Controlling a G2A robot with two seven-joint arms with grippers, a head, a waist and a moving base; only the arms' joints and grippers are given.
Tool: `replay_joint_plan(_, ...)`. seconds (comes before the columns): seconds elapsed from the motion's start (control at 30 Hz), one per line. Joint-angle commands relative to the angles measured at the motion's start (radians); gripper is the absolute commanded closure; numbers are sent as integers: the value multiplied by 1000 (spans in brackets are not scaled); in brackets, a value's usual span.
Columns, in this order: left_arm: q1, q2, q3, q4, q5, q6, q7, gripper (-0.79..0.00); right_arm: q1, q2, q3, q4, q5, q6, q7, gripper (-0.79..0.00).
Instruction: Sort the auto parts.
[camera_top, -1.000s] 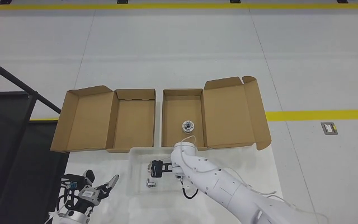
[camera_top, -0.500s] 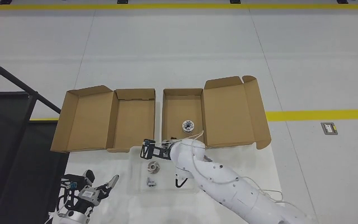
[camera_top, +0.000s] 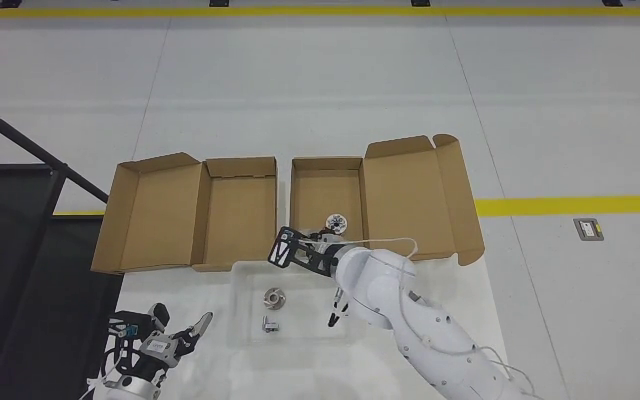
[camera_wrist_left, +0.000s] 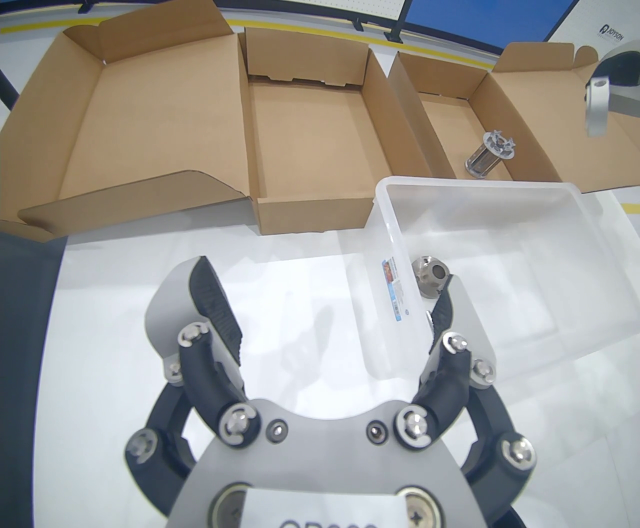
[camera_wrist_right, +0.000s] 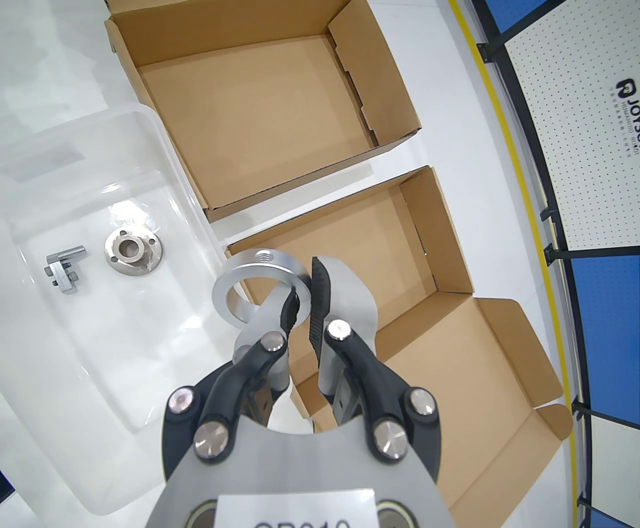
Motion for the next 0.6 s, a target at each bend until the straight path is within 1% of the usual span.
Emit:
replay_joint_plan(0.0,0,0,0,0,0,0,0,-785,0,0,0,0,0,0,0,0)
replay_joint_plan(0.13,0,0,0,0,0,0,0,-785,-5,0,4,5,3,11,-6,0)
replay_joint_plan(0.17,0,0,0,0,0,0,0,-785,-5,-2,15,21,14,37,-5,0)
replay_joint_plan(0.23,0,0,0,0,0,0,0,-785,27,-13,30,77,73,79,1,0)
replay_joint_plan(0.33,0,0,0,0,0,0,0,-785,125,-44,26,230,182,130,-12,0)
replay_joint_plan(0.47,0,0,0,0,0,0,0,-785,278,-100,-16,497,308,189,-53,0)
replay_joint_plan(0.5,0,0,0,0,0,0,0,-785,310,-117,-34,559,350,171,-74,0)
replay_joint_plan(0.57,0,0,0,0,0,0,0,-785,373,-151,-66,692,399,181,-93,0)
